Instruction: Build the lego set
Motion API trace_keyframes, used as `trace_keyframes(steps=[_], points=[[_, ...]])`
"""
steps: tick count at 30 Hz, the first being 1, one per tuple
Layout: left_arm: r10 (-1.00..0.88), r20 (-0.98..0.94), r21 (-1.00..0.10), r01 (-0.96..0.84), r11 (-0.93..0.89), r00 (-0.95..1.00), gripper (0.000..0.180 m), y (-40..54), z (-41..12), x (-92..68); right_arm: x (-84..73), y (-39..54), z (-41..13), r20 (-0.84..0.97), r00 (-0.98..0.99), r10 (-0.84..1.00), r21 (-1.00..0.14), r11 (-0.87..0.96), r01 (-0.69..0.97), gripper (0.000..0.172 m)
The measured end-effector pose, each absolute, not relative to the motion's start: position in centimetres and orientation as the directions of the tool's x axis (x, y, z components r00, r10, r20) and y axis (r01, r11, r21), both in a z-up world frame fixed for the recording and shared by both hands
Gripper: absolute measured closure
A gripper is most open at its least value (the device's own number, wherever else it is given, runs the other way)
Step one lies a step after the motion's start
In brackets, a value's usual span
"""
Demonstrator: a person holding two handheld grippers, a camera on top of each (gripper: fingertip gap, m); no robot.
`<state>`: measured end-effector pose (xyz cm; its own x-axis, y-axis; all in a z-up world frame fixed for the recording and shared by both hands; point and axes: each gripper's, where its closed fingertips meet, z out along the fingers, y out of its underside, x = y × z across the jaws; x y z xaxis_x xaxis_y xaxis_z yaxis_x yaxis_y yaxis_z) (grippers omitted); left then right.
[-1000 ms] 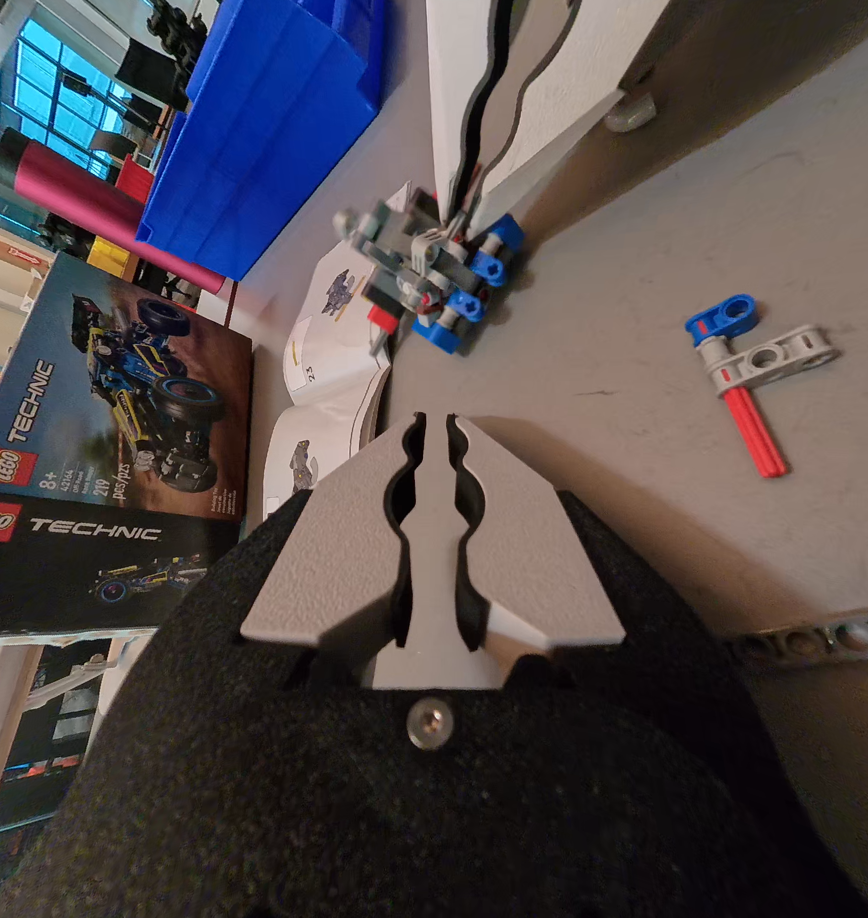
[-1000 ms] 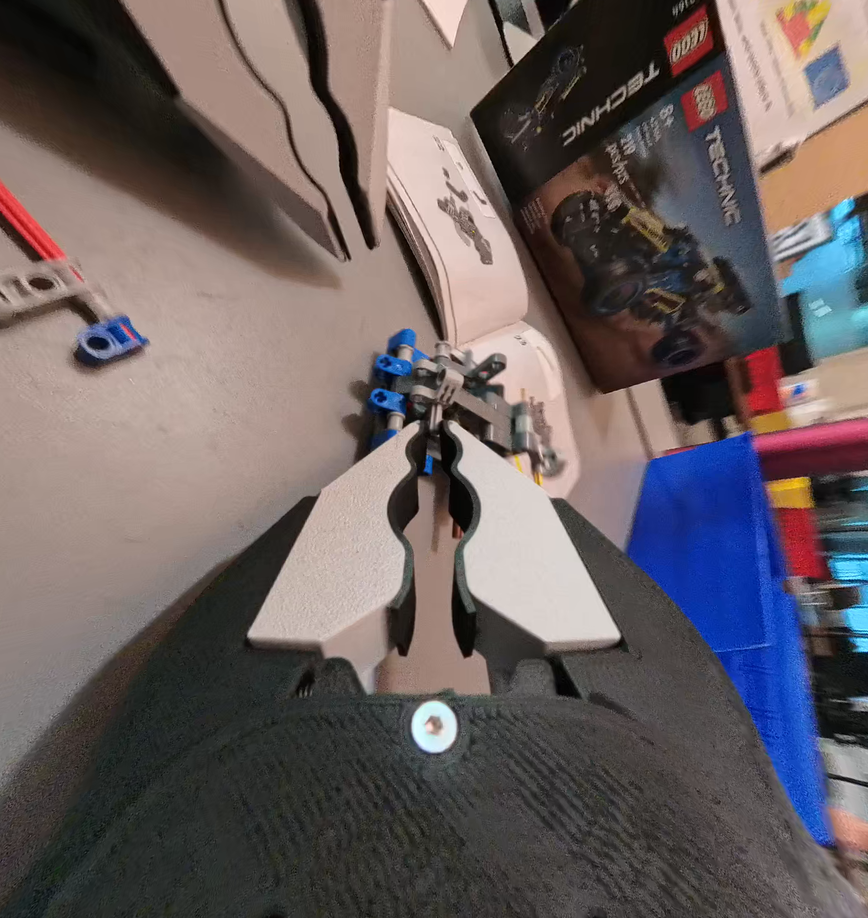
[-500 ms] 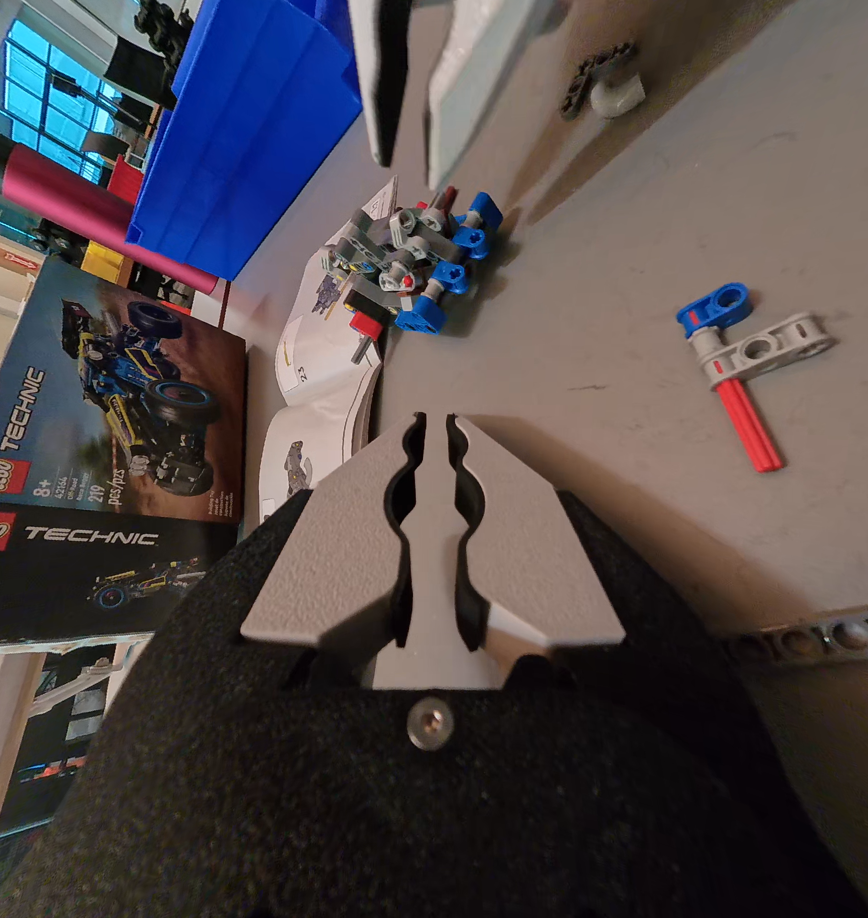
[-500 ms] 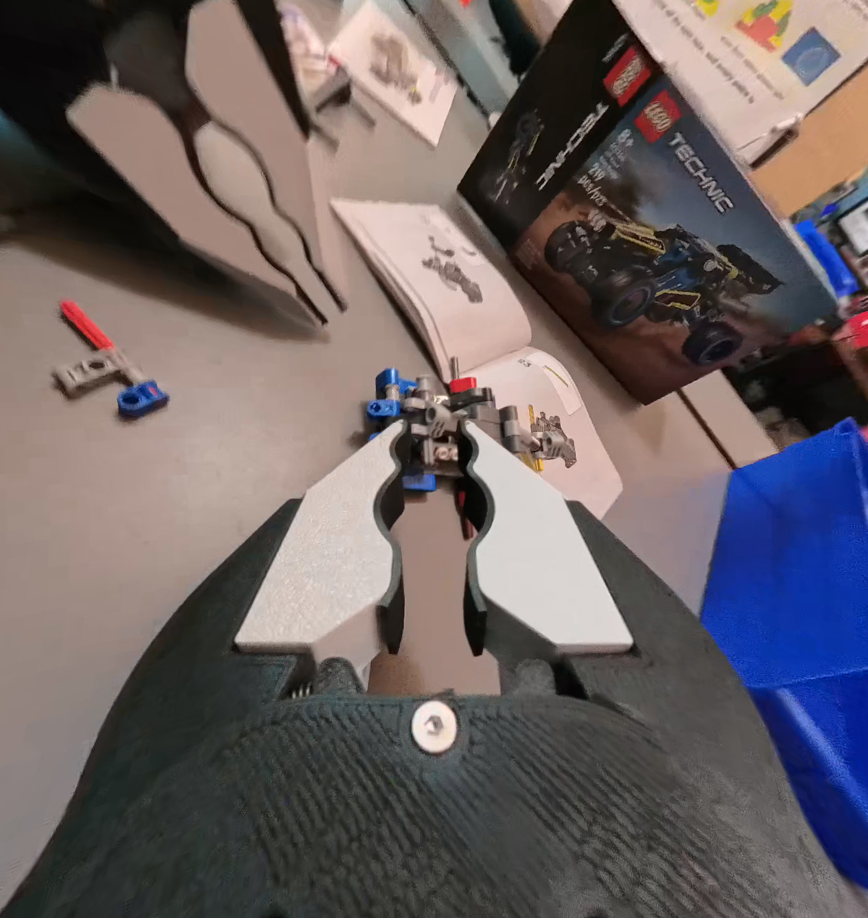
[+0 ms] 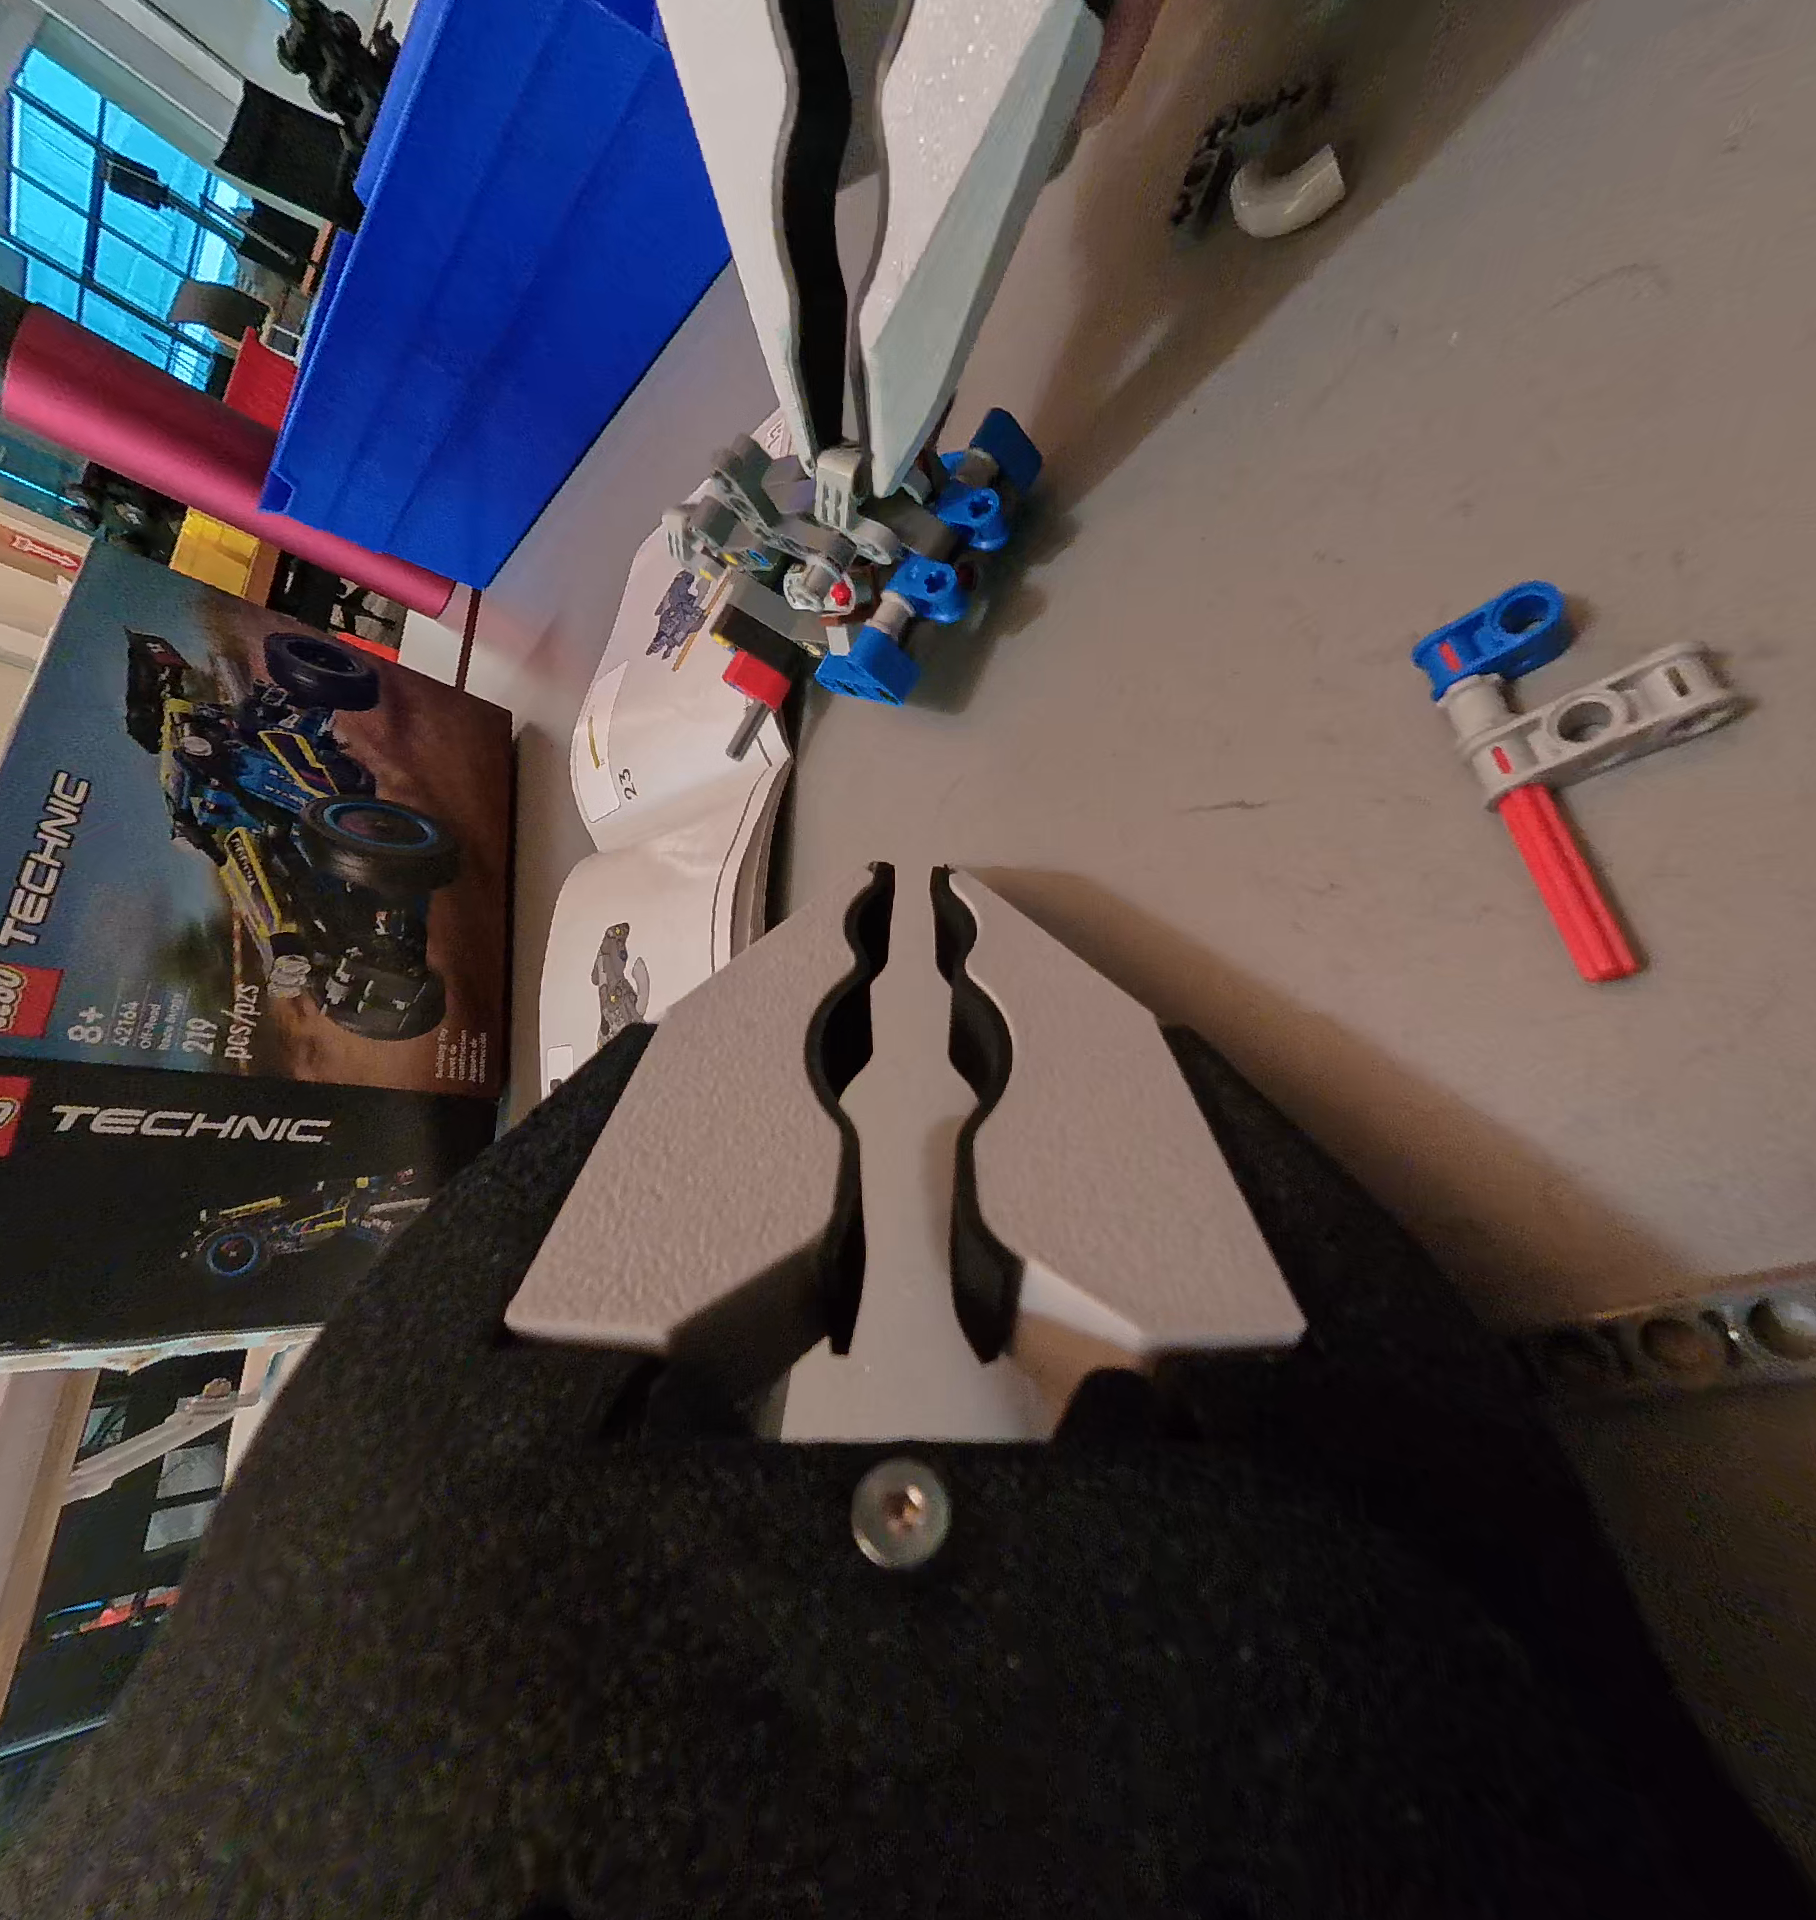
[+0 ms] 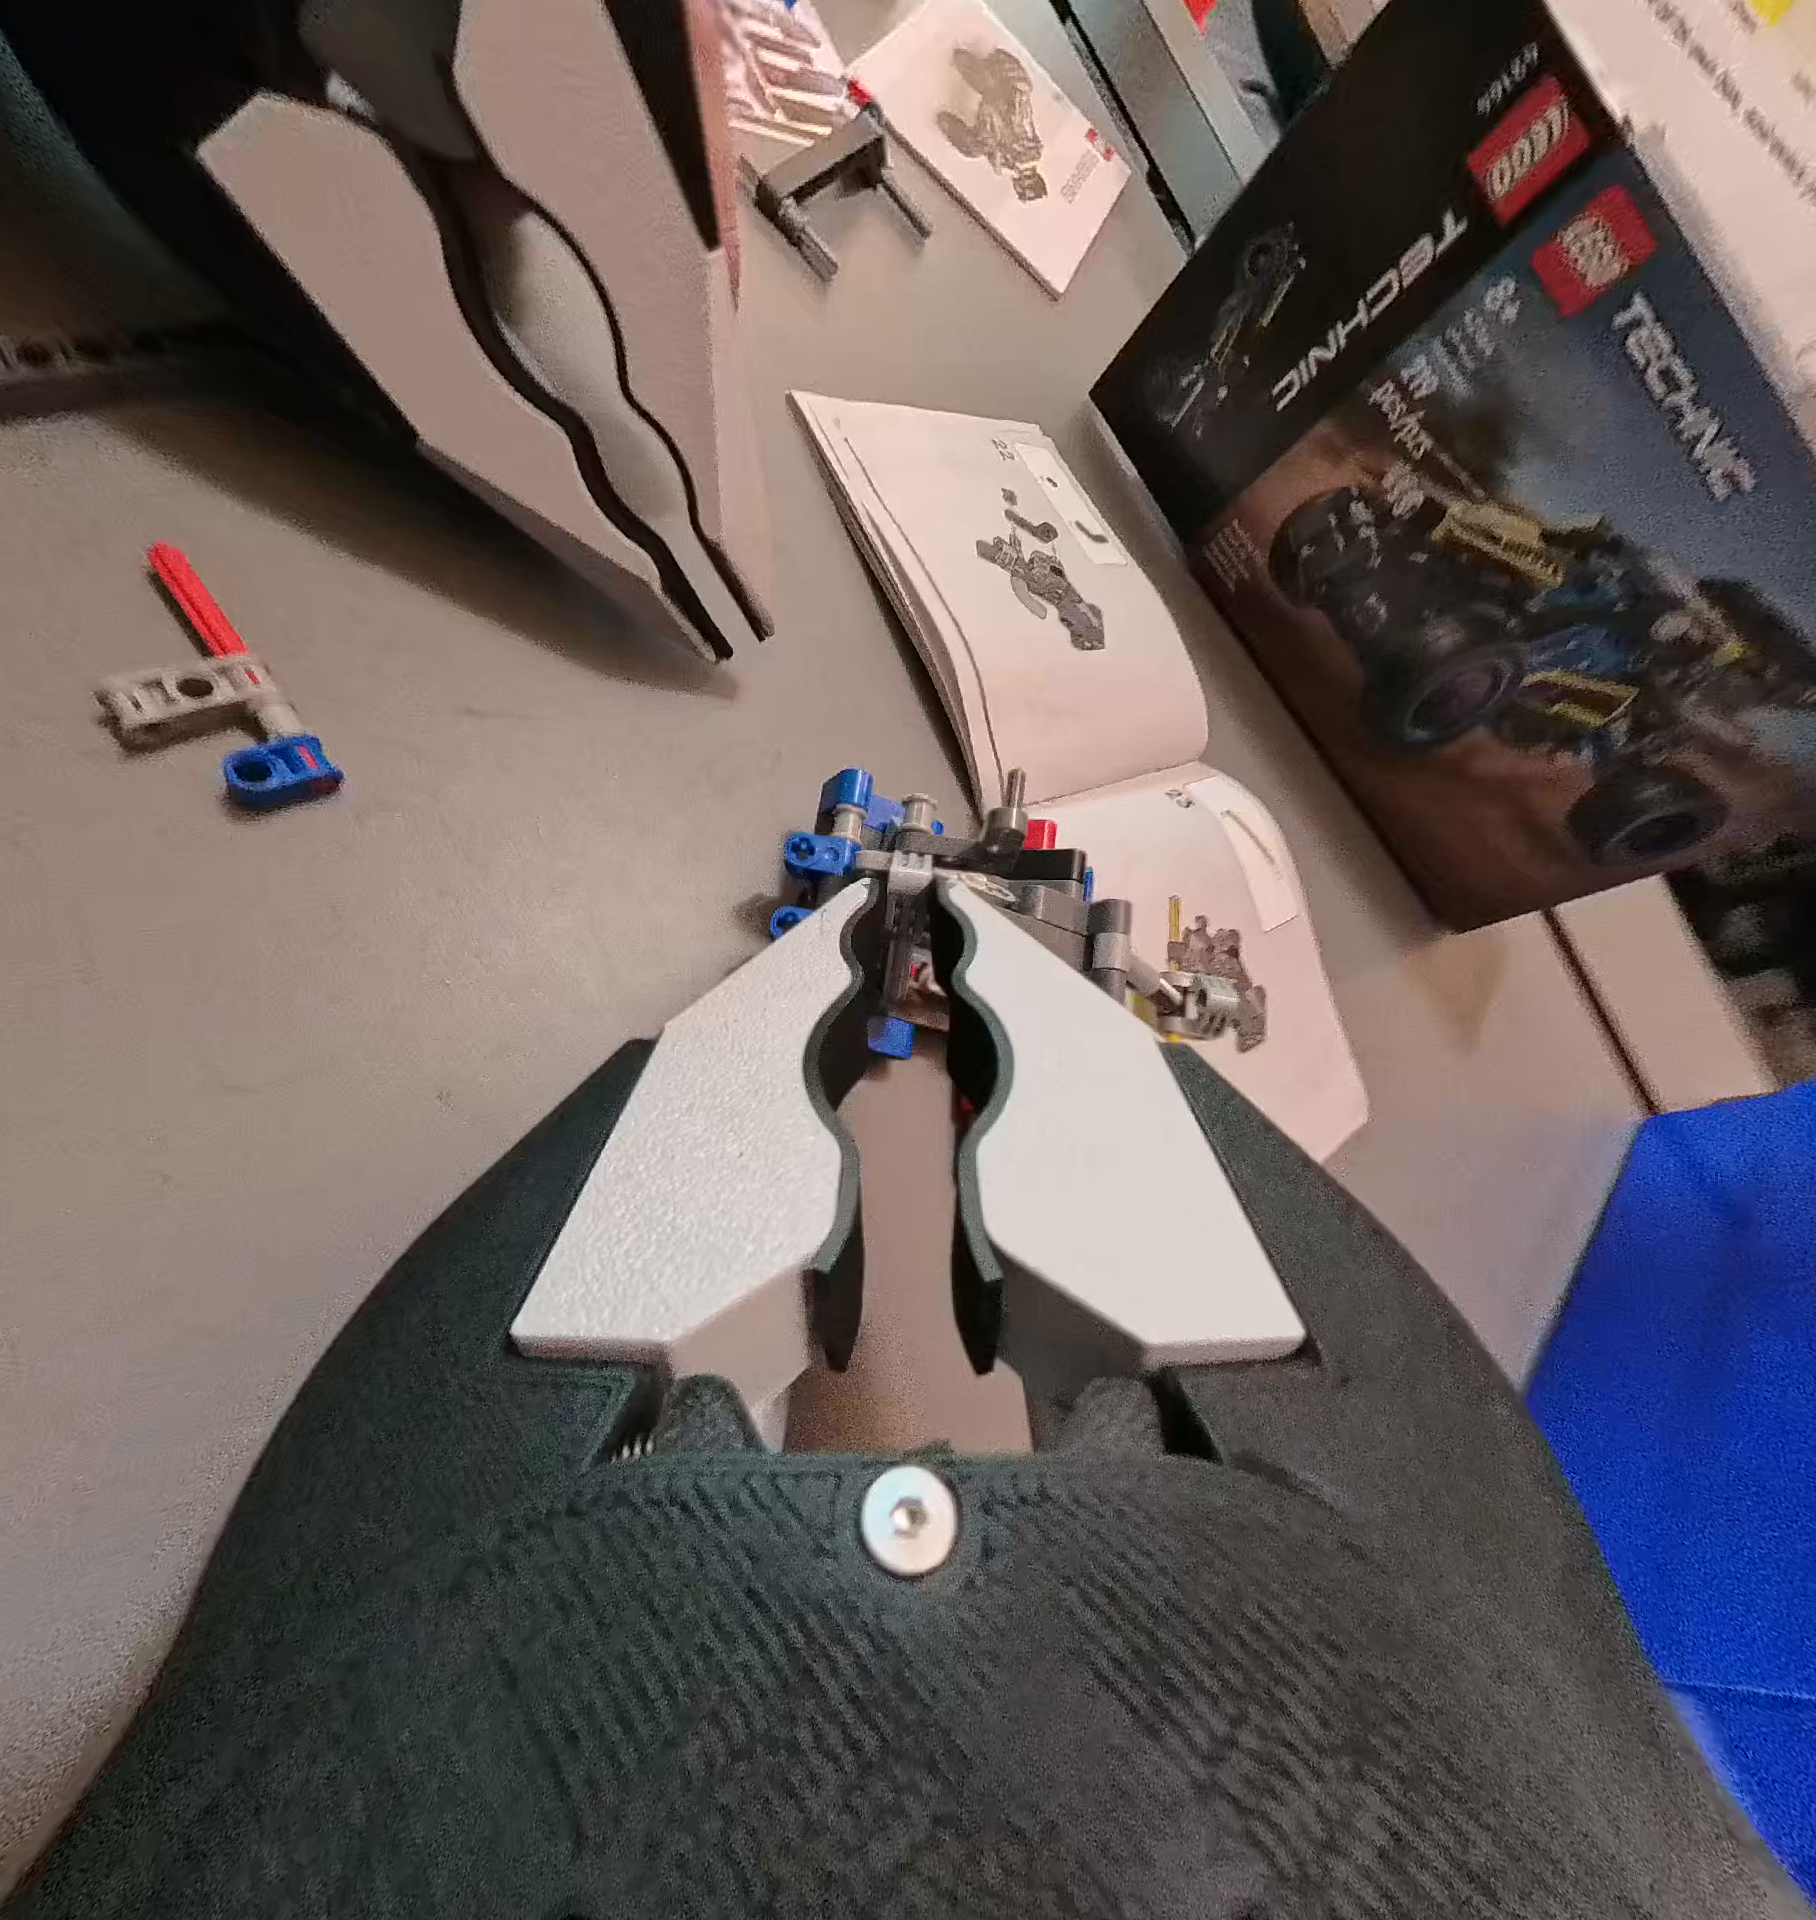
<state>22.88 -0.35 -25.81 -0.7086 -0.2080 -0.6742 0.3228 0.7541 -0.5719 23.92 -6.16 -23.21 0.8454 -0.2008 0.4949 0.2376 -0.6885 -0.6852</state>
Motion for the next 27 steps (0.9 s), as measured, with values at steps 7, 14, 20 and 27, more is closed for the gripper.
trace_keyframes(steps=[7, 14, 20, 27], points=[[-0.205, -0.677, -0.569, 0.325, 0.756, -0.707, 0.177, -0.39, -25.88, 22.88, 23.88, -5.97, -23.22, 0.774, 0.633, 0.015, -0.402, -0.760, 0.511, 0.166], [-0.203, -0.678, -0.567, 0.327, 0.756, -0.706, 0.177, -0.42, -25.92, 22.87, 24.15, -6.45, -23.11, 0.784, 0.620, 0.004, -0.400, -0.762, 0.510, 0.166], [-0.202, -0.678, -0.566, 0.327, 0.757, -0.707, 0.177, -0.45, -25.95, 22.87, 24.06, -6.34, -23.23, 0.786, 0.618, -0.011, -0.421, -0.742, 0.522, 0.167], [-0.209, -0.679, -0.573, 0.330, 0.750, -0.704, 0.177, -0.49, -25.76, 22.84, 24.06, -6.43, -23.21, 0.786, 0.618, -0.013, -0.425, -0.737, 0.526, 0.167]])
